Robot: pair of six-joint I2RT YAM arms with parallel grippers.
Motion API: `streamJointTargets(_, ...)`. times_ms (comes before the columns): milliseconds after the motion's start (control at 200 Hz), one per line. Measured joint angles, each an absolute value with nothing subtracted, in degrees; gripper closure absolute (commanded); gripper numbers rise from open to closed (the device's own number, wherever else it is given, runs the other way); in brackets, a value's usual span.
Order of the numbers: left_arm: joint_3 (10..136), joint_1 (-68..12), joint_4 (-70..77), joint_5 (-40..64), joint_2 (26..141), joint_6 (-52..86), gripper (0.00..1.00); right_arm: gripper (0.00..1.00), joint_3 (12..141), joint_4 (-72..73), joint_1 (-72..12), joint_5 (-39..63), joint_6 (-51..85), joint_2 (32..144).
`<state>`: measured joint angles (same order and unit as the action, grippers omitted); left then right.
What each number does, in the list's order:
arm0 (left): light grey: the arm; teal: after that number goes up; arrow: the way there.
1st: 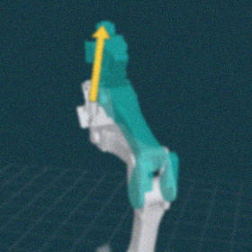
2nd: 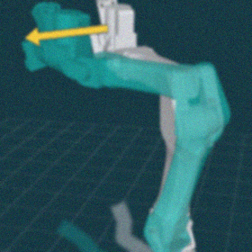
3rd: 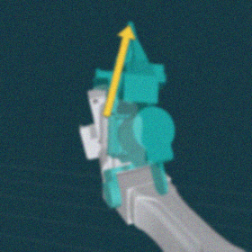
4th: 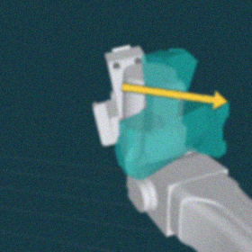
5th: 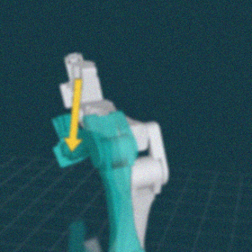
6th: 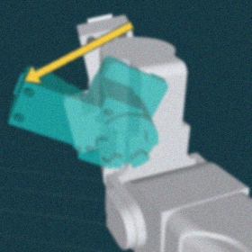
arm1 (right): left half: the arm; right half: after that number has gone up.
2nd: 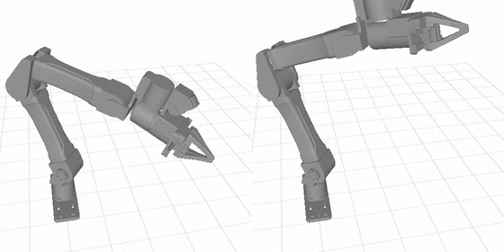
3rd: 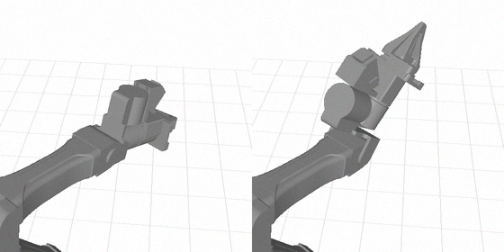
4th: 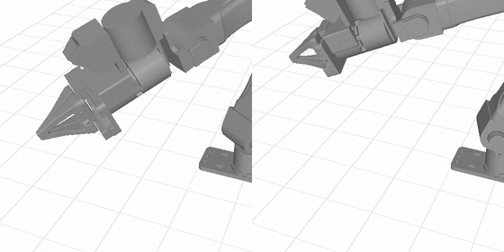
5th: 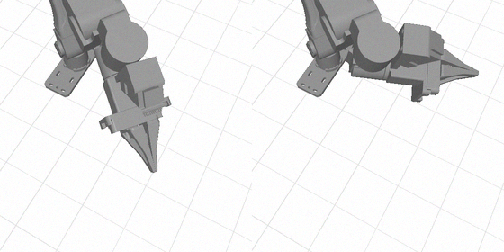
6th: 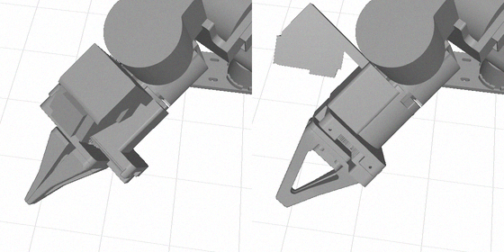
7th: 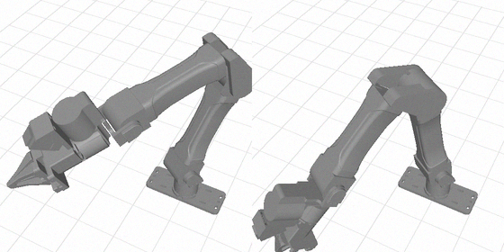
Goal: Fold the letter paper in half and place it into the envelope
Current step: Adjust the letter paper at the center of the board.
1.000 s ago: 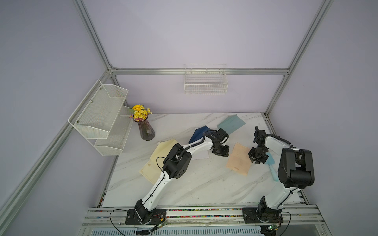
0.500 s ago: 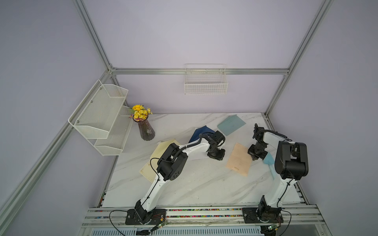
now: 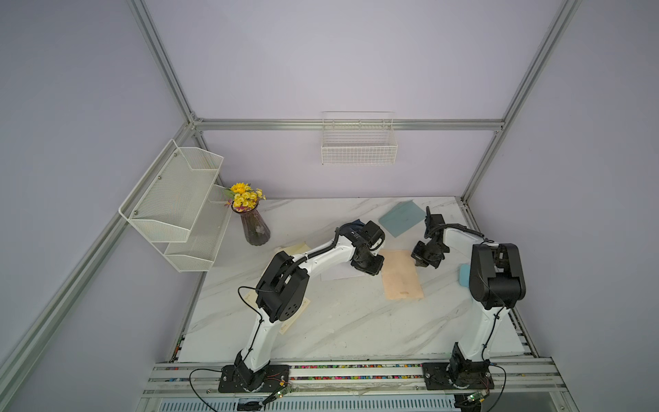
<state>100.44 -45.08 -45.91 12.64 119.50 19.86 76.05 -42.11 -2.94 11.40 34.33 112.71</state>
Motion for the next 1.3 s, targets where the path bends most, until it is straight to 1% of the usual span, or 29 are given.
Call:
streamJointTargets(90, 99.2, -44.8, -46.4, 11.5, 116.7, 18.9, 0.68, 0.97, 78.0, -39.9, -6.3, 14.9, 34.5, 114.6)
streamJointTargets(110, 98.9, -44.8, -46.5, 11.3, 116.3, 18.9, 0.65, 0.97, 78.5, -39.7, -7.0, 15.4, 34.6, 115.1)
streamJointTargets(180, 97.7, -44.6, -46.9, 10.6, 115.0, 18.3, 0.59, 0.97, 80.4, -39.0, -9.0, 17.4, 34.9, 116.7)
streamJointTargets(280, 96.5, -44.3, -47.9, 9.9, 114.3, 18.0, 0.47, 0.97, 82.1, -38.3, -10.5, 18.9, 35.3, 118.1)
streamJointTargets(340, 96.1, -44.0, -48.2, 9.6, 114.3, 17.7, 0.45, 0.94, 82.5, -38.4, -11.1, 18.8, 35.6, 118.1)
streamJointTargets(370, 96.1, -43.8, -48.5, 9.5, 114.3, 17.7, 0.44, 0.91, 82.6, -38.6, -11.2, 18.7, 35.7, 118.1)
streamJointTargets(405, 96.1, -43.6, -48.7, 9.5, 114.3, 17.7, 0.45, 0.81, 82.8, -39.0, -11.3, 18.5, 35.8, 118.1)
streamJointTargets(465, 96.3, -43.3, -48.9, 9.3, 114.3, 17.7, 0.45, 0.50, 83.1, -39.5, -11.2, 18.0, 36.1, 117.9)
streamJointTargets(490, 96.4, -43.1, -49.0, 9.3, 114.4, 17.7, 0.45, 0.34, 83.1, -39.6, -11.2, 17.9, 36.0, 117.6)
streamJointTargets(510, 96.6, -43.0, -49.0, 9.2, 114.5, 17.7, 0.46, 0.23, 83.0, -39.7, -11.2, 17.8, 36.0, 117.3)
streamJointTargets(545, 97.1, -42.8, -49.0, 9.1, 114.7, 17.7, 0.48, 0.12, 82.8, -40.1, -11.2, 17.3, 35.9, 116.4)
streamJointTargets(590, 97.9, -42.7, -49.0, 9.1, 115.2, 17.5, 0.52, 0.04, 81.9, -40.2, -11.2, 17.2, 36.0, 115.0)
streamJointTargets(625, 98.8, -42.4, -49.0, 9.1, 115.7, 17.5, 0.58, 0.03, 80.6, -40.4, -11.0, 17.0, 36.0, 113.2)
streamJointTargets(685, 100.3, -42.3, -48.9, 9.1, 117.1, 17.2, 0.75, 0.03, 78.2, -40.4, -11.0, 17.1, 36.1, 110.3)
streamJointTargets(730, 101.5, -42.1, -48.8, 9.2, 118.4, 17.4, 0.86, 0.03, 76.2, -40.8, -11.0, 17.2, 36.2, 107.9)
streamJointTargets(765, 102.2, -42.0, -48.8, 9.2, 119.5, 17.3, 0.93, 0.03, 74.7, -40.8, -11.0, 17.3, 36.2, 106.2)
streamJointTargets(795, 102.9, -41.9, -48.9, 9.2, 120.5, 17.2, 0.96, 0.03, 73.3, -40.9, -11.0, 17.3, 36.3, 104.9)
streamJointTargets(870, 104.6, -41.7, -48.9, 9.2, 123.4, 17.3, 0.98, 0.03, 69.5, -41.0, -11.0, 17.5, 36.5, 101.9)
streamJointTargets(1070, 108.6, -41.0, -48.9, 9.6, 130.2, 17.4, 0.98, 0.03, 61.5, -41.7, -11.0, 18.0, 37.4, 97.2)
streamJointTargets(1300, 110.8, -40.5, -48.7, 10.3, 133.7, 18.4, 0.98, 0.03, 54.8, -41.6, -11.0, 19.0, 39.0, 92.4)
